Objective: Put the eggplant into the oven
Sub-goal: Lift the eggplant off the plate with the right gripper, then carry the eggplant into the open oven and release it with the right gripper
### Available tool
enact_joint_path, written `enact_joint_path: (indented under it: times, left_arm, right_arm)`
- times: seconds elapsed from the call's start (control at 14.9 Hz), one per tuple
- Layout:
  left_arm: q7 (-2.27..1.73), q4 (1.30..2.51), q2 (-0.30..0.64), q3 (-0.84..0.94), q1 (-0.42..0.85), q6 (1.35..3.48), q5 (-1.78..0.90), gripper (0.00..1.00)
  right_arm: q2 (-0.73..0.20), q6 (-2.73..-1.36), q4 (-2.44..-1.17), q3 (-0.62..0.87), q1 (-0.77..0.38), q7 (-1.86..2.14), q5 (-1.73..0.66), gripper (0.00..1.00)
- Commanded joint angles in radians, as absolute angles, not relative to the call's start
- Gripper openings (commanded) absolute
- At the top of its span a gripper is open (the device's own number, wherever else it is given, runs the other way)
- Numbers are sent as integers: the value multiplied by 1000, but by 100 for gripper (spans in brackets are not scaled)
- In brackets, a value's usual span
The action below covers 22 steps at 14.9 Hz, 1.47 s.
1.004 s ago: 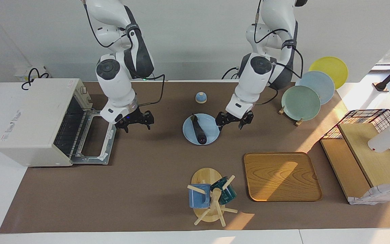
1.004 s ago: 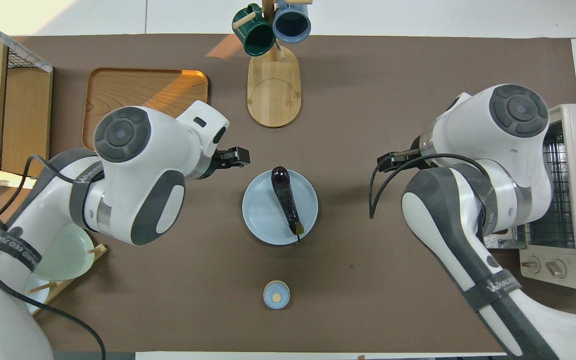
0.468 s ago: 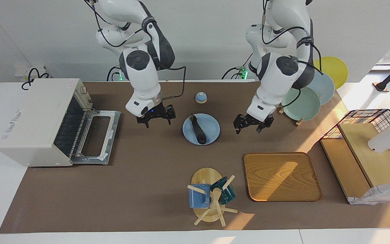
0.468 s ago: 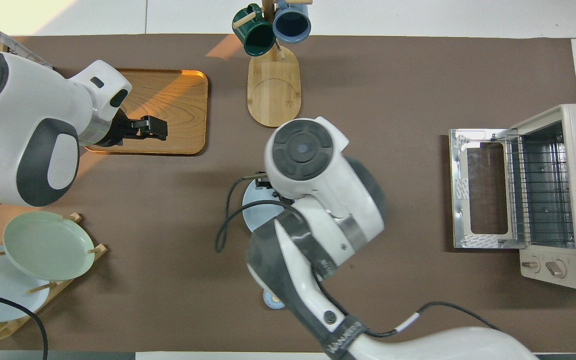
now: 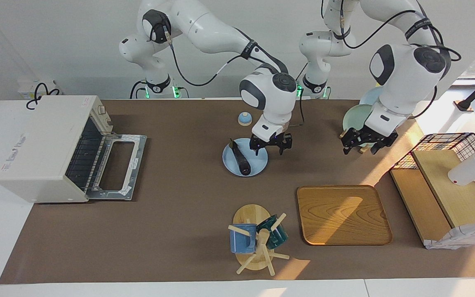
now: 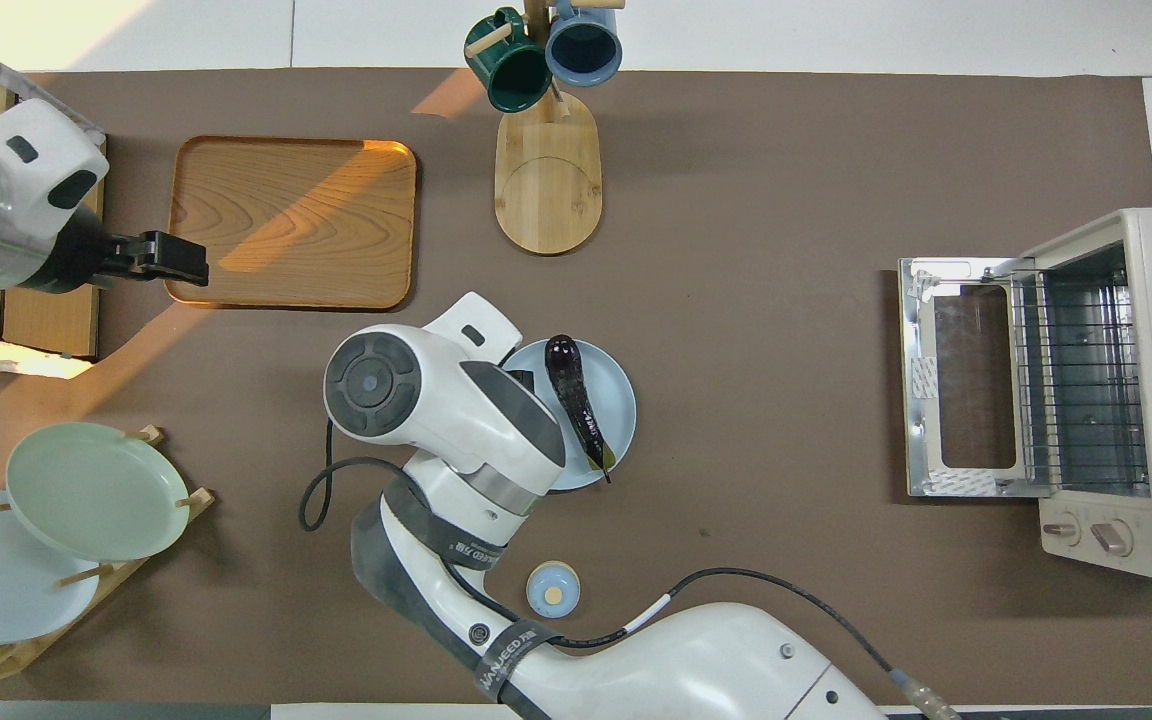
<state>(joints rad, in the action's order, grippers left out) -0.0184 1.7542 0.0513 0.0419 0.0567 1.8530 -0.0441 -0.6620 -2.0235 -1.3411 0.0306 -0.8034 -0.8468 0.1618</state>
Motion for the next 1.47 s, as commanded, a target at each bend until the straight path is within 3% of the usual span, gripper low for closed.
enact_joint_path:
  times: [0.0, 0.47, 0.6, 0.67, 0.94, 1.07, 1.2, 1.41]
  left_arm:
    - [0, 1764, 11, 52, 35, 1798, -20, 100]
    - [-18, 1756, -46, 54, 52, 1672, -21, 100]
    - [-21, 1756, -51, 51, 84, 1640, -23, 100]
    - [-26, 1755, -51, 46, 86, 1637, -25, 100]
    - [-31, 1717, -49, 41, 101, 1559, -29, 100]
    - [-31, 1695, -46, 40, 103, 1542, -31, 100]
    - [-29, 1704, -48, 38, 103, 1554, -32, 100]
    - [-29, 1704, -49, 38, 101, 1554, -32, 100]
  right_arm:
    - [-673, -2043, -1339, 32, -808, -859, 219, 100]
    - [-618, -2169, -1569, 32, -821, -838, 227, 58]
    - [-611, -2136, -1574, 32, -822, -836, 227, 9]
    - [-609, -2103, -1566, 32, -822, -836, 227, 0]
    - [-604, -2039, -1543, 31, -821, -828, 254, 0]
    - [-603, -1939, -1484, 31, -810, -793, 281, 0]
    - [-572, -1844, -1457, 23, -796, -738, 291, 0]
    - [-476, -1781, -1526, 21, -714, -704, 301, 0]
